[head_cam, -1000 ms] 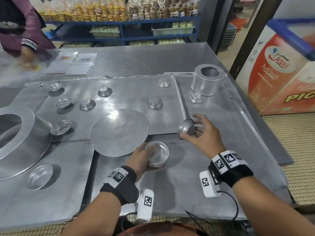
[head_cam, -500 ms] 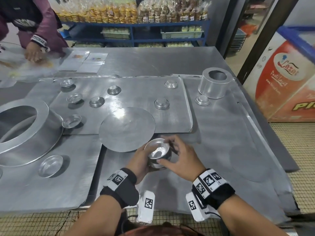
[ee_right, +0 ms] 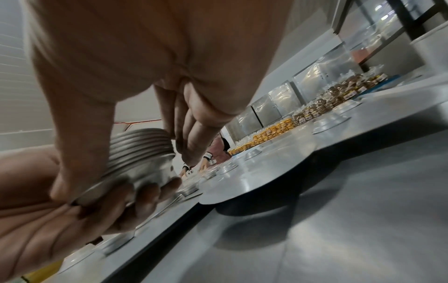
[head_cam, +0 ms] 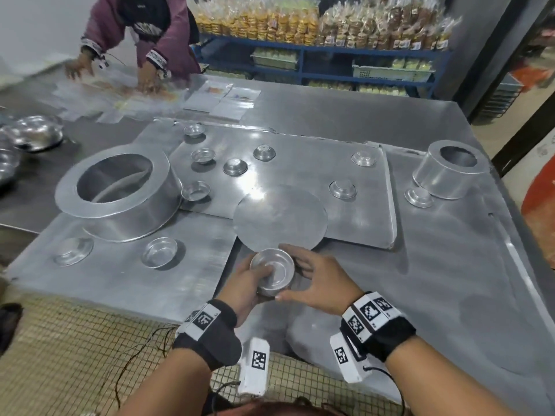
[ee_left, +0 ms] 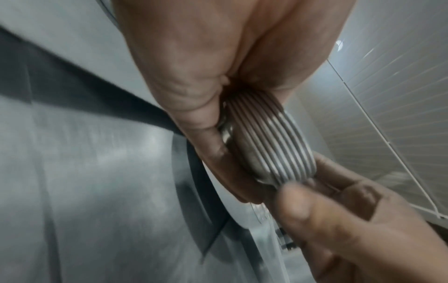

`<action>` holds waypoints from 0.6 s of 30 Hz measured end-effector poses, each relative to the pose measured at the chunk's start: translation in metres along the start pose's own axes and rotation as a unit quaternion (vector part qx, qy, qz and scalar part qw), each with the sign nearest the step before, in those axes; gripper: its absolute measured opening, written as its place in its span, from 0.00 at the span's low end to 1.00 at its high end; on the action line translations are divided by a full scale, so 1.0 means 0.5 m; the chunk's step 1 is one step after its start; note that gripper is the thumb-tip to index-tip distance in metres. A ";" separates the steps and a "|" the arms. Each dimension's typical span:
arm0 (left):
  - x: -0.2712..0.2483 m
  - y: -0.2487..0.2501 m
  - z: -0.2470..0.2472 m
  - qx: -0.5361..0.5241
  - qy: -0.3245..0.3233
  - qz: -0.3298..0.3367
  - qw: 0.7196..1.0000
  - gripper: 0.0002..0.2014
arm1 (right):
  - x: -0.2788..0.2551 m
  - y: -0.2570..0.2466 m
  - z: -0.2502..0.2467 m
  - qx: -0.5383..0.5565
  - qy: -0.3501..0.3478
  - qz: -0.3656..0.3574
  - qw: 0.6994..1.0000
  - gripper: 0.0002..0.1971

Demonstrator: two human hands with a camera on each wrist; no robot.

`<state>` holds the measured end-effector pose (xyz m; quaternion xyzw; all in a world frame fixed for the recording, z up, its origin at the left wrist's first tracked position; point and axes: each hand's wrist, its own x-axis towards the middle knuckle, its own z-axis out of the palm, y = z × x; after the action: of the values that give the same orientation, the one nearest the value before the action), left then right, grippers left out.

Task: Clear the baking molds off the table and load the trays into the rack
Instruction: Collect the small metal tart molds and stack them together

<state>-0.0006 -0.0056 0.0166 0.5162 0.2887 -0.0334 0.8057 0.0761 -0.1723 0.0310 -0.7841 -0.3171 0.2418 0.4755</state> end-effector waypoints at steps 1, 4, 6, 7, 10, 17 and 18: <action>-0.003 0.005 -0.019 -0.015 0.007 0.005 1.000 0.15 | 0.015 -0.004 0.009 0.002 -0.015 0.000 1.000 0.50; -0.013 0.029 -0.085 -0.044 0.030 0.024 0.998 0.14 | 0.072 -0.021 0.042 -0.016 -0.038 0.006 0.999 0.53; -0.021 0.051 -0.135 -0.055 0.050 0.033 0.997 0.12 | 0.116 -0.035 0.068 -0.043 -0.042 0.018 0.998 0.49; -0.027 0.063 -0.162 -0.055 0.059 0.037 0.996 0.12 | 0.139 -0.042 0.083 -0.060 -0.041 0.020 0.997 0.46; -0.044 0.092 -0.250 -0.072 0.087 0.041 0.993 0.18 | 0.204 -0.074 0.133 -0.117 -0.048 0.014 0.992 0.40; -0.086 0.143 -0.427 -0.072 0.151 0.063 0.984 0.14 | 0.326 -0.159 0.271 -0.246 -0.103 0.008 0.964 0.43; -0.090 0.147 -0.448 -0.075 0.157 0.061 0.983 0.13 | 0.336 -0.169 0.290 -0.260 -0.108 0.005 0.960 0.44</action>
<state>-0.1088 0.2084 0.0313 0.4698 0.3812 0.1190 0.7873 0.0696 0.0651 0.0315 -0.8517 -0.4143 0.2366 0.2168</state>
